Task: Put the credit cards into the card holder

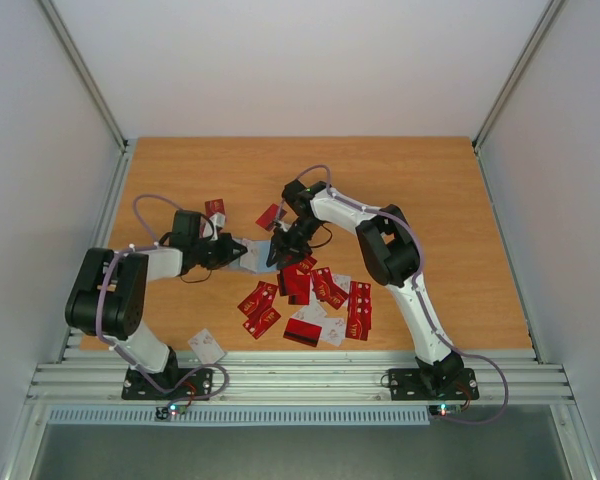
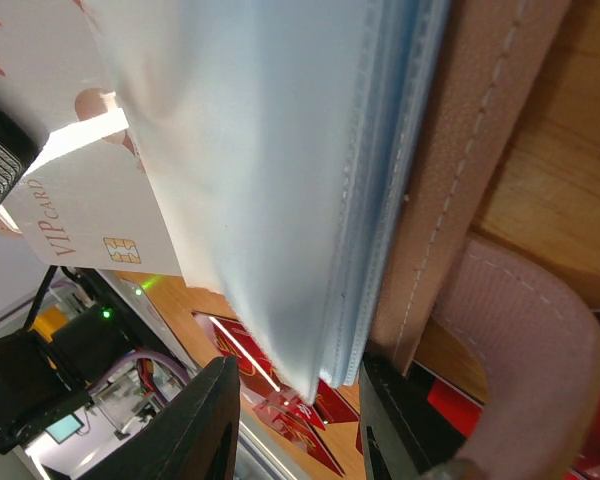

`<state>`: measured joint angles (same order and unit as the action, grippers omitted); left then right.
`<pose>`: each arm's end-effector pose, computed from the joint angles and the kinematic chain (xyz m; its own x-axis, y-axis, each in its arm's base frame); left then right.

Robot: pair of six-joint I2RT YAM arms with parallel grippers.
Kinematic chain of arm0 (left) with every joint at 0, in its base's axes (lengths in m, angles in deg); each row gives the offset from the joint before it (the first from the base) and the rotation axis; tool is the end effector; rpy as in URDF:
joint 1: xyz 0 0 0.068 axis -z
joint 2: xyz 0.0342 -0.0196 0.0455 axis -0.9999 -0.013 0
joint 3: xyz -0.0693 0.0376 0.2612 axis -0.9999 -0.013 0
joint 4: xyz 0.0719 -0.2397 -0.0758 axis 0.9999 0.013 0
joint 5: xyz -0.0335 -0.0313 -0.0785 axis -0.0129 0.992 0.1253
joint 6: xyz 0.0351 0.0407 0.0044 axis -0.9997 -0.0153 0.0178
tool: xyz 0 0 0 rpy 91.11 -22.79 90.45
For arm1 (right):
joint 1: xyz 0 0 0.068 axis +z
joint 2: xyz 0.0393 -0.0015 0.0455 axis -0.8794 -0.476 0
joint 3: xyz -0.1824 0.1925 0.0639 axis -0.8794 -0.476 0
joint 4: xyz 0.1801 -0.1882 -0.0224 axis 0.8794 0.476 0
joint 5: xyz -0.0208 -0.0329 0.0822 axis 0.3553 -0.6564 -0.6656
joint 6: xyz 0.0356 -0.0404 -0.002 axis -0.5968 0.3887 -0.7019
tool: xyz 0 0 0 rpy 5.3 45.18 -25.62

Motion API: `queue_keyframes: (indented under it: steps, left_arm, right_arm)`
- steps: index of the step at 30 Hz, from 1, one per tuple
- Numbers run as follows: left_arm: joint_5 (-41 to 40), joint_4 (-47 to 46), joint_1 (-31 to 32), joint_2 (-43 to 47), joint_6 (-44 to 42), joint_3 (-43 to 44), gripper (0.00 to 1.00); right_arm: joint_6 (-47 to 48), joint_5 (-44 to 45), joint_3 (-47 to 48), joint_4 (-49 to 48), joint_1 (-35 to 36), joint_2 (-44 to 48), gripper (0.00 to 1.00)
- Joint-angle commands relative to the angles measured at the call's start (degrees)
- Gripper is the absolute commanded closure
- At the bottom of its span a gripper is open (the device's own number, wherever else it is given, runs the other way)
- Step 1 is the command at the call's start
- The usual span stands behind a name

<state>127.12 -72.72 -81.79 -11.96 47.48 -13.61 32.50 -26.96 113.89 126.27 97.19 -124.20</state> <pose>0.2810 -0.0590 0.1266 -0.9071 -0.3000 -0.2951 0.0192 0.6709 -0.7413 0.3613 0.2906 0.1241 -0.7612 -0.6390 -0.1105 -0.5038 0.4755 0.7212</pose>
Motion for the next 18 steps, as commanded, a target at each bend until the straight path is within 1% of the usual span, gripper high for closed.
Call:
queue_keyframes:
  steps: [1, 10, 18]
  left_arm:
    - [-1.2, -3.7, 0.0, -0.9, 0.9, 0.9, 1.00]
    - [0.6, -9.6, 0.0, -3.3, 4.8, -1.0, 1.00]
    - [0.7, -9.1, 0.6, -3.9, 5.5, -1.2, 1.00]
  right_arm:
    - [0.6, 2.4, -0.6, 0.7, 0.4, -2.9, 0.65]
    - [0.3, 2.4, -0.4, 0.5, 0.3, -3.2, 0.65]
    - [-0.1, 2.8, 0.1, 0.4, 0.3, -3.5, 0.66]
